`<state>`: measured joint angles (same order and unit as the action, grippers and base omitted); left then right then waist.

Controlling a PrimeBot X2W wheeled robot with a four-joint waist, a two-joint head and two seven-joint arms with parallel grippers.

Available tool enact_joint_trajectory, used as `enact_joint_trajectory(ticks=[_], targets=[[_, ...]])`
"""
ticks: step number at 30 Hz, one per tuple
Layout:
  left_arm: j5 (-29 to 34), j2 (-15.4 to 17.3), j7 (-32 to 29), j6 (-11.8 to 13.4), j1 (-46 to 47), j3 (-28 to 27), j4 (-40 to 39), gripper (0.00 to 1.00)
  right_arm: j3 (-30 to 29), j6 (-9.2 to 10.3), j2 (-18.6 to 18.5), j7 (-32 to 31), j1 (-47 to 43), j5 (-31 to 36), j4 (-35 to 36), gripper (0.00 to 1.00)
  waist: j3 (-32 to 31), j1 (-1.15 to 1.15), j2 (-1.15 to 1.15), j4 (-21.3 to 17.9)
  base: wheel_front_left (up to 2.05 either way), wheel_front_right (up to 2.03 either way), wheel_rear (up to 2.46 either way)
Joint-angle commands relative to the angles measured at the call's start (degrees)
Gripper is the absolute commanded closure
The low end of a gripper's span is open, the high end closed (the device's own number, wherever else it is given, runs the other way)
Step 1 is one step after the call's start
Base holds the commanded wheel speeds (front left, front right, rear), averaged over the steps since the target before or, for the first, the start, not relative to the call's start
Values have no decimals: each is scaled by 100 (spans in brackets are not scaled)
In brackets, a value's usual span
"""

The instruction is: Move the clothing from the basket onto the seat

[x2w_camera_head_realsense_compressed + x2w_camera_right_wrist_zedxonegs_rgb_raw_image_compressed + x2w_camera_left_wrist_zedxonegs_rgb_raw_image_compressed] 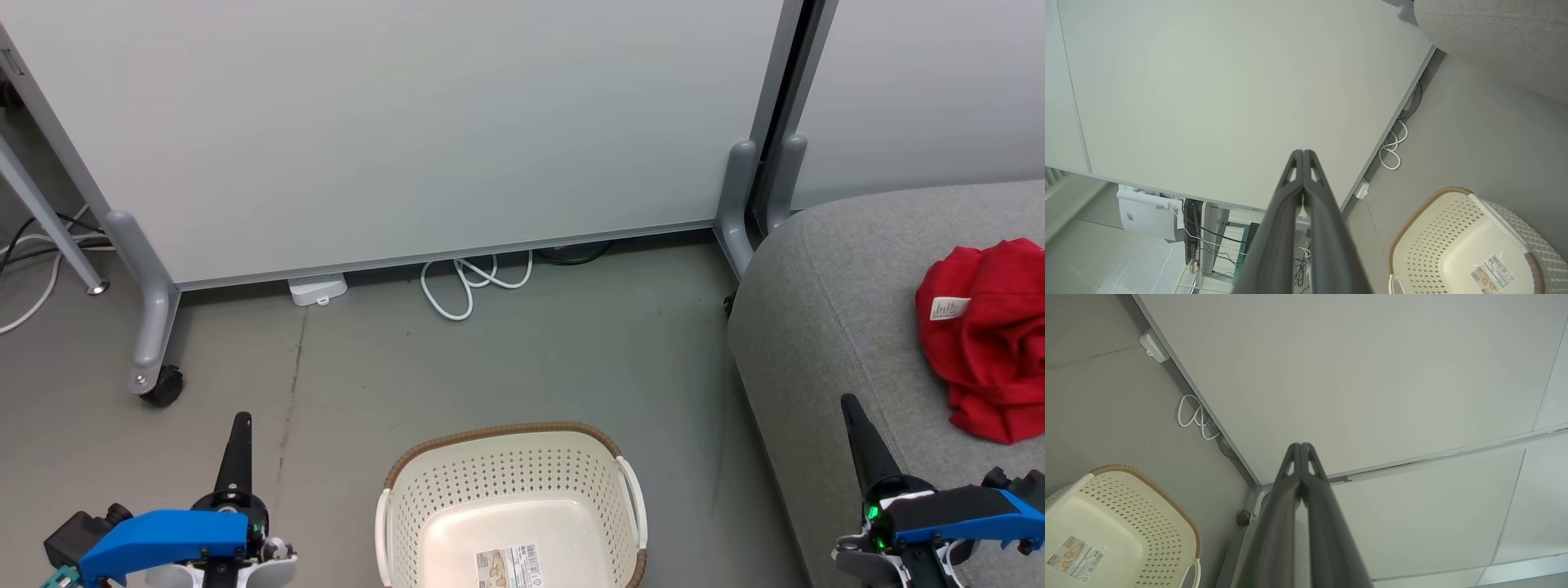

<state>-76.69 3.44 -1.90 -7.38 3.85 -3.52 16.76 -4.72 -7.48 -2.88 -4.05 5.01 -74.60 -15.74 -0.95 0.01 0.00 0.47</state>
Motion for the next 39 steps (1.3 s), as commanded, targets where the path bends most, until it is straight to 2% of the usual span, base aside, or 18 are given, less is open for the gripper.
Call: enact_joint_trajectory(ticks=[1, 39], targets=[[-110, 7, -33, -14, 131, -51, -69, 100, -29, -2, -1, -44, 106, -144, 66, 100, 3, 0, 0, -1, 0, 0, 0], [-1511, -58, -461, -20, 267, -305, -281, 100, -187, -2, 1, -249, 153, -1714, 182, 100, 105, -1, 0, -44, 0, 0, 0]])
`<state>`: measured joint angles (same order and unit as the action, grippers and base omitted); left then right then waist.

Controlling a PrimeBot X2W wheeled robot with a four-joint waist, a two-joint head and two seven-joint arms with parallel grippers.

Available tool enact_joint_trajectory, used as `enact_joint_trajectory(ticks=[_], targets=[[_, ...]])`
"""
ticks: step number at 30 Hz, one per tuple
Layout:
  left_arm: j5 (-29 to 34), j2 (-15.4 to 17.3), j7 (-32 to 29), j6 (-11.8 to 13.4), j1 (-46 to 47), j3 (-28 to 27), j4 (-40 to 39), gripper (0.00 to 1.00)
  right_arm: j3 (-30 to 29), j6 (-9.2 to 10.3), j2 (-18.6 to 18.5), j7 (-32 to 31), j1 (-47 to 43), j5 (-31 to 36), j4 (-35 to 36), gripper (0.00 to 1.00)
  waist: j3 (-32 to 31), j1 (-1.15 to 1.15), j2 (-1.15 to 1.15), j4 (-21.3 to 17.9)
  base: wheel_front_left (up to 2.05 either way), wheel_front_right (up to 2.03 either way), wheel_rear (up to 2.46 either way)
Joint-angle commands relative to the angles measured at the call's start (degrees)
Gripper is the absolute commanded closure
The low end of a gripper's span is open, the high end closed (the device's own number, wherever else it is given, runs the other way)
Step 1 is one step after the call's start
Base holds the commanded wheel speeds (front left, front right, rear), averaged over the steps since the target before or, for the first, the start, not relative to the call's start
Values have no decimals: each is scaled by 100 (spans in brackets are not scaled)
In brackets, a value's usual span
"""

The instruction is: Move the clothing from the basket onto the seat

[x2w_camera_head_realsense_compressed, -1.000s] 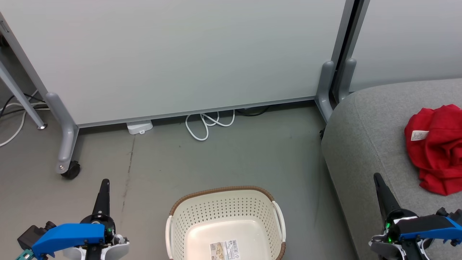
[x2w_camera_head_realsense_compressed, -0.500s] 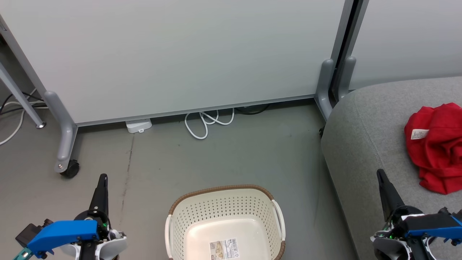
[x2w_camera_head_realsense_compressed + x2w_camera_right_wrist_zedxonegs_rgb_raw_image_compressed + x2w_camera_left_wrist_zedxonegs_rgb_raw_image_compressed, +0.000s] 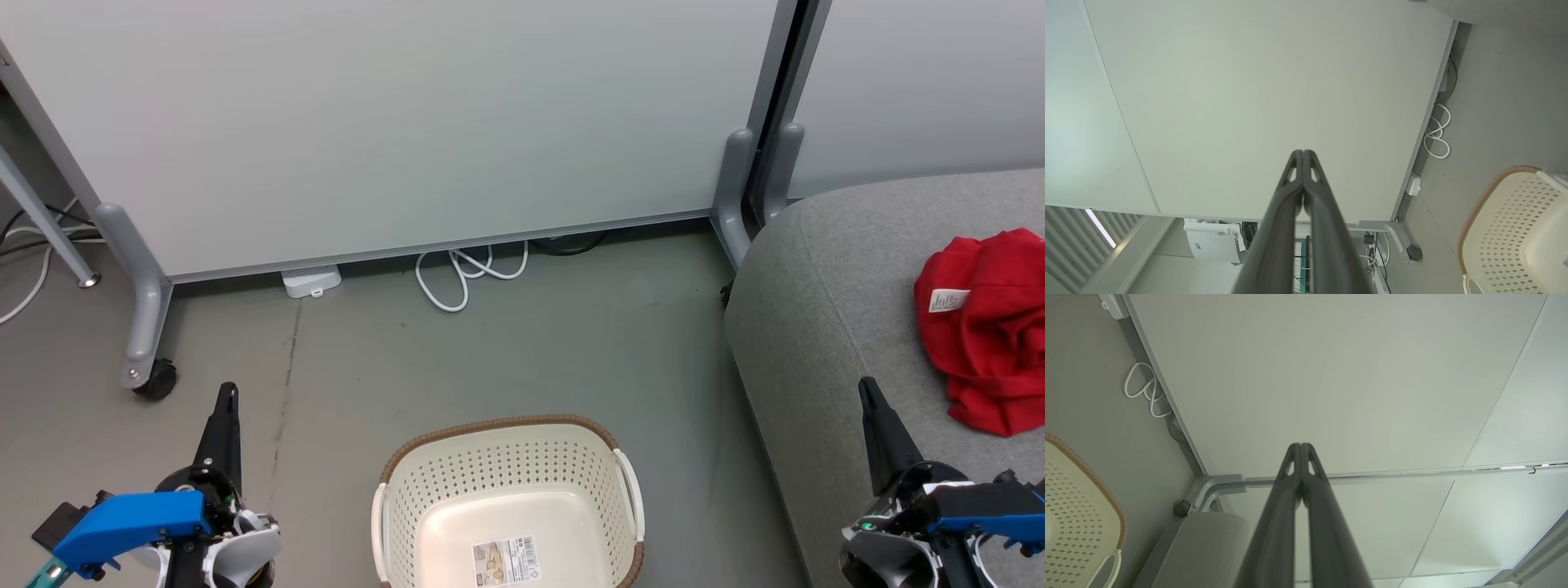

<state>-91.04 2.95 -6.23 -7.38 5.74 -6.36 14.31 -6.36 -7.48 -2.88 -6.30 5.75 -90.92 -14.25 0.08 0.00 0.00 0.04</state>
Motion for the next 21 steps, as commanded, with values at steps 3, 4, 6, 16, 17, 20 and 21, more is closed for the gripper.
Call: enact_joint_trajectory(ticks=[3, 4, 6, 16, 17, 20, 21], targets=[[-157, -13, -57, -20, 90, -39, -46, 100, -33, -2, 1, -39, 83, -180, 39, 100, 10, 0, 0, -4, 0, 0, 0], [-141, -13, -53, -20, 85, -37, -45, 100, -31, -2, 1, -35, 83, -160, 38, 100, 10, 0, 0, -4, 0, 0, 0], [-141, -12, -53, -20, 79, -36, -44, 100, -31, -2, 1, -35, 83, -156, 37, 100, 10, 0, 0, -4, 0, 0, 0], [-141, -12, -53, -20, 79, -35, -44, 100, -30, -2, 1, -35, 82, -156, 37, 100, 10, 0, 0, -4, 0, 0, 0], [-141, -12, -52, -20, 79, -35, -44, 100, -30, -2, 1, -35, 82, -156, 37, 100, 10, 0, 0, -4, 0, 0, 0], [-142, -11, -52, -20, 79, -35, -44, 100, -30, -2, 1, -35, 82, -157, 37, 100, 10, 0, 0, -4, 0, 0, 0], [-142, -11, -52, -20, 79, -35, -44, 100, -30, -2, 1, -35, 82, -157, 37, 100, 10, 0, 0, -4, 0, 0, 0]])
